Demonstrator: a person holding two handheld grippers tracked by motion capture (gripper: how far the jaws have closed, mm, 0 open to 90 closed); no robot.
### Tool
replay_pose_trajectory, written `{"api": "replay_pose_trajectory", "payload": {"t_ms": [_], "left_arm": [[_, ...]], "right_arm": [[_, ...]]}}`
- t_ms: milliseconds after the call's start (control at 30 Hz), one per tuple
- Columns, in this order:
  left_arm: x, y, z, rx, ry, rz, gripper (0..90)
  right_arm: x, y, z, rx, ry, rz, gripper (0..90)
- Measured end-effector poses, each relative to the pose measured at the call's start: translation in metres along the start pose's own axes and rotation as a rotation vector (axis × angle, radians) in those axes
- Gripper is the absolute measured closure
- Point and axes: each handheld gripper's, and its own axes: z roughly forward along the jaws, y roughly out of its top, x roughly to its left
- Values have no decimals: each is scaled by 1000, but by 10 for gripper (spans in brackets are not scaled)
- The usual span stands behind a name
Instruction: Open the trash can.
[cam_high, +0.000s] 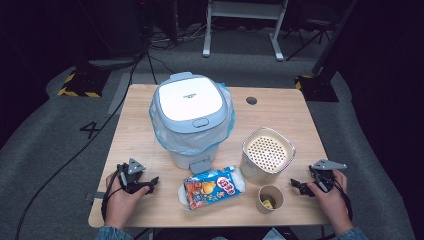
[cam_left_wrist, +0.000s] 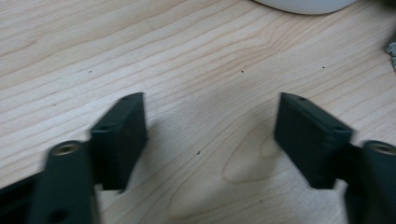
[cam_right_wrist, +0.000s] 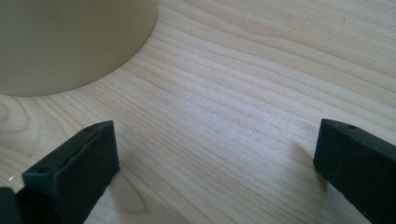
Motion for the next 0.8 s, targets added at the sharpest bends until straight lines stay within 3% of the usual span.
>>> {"api": "replay_pose_trajectory", "payload": {"t_ms": [33,100,300,500,800], "left_arm": [[0,0,0,0,0,0,388],[-1,3,-4,-7,-15,7,400],[0,16,-22,-42,-96,24,520],[1,32,-41,-69,-148,58,549],[5,54,-71,-148,-219,65,626]], "right_arm": [[0,0,0,0,0,0,1],[0,0,0,0,0,0,1],[0,0,0,0,0,0,1],[0,0,0,0,0,0,1],[0,0,0,0,0,0,1]]}}
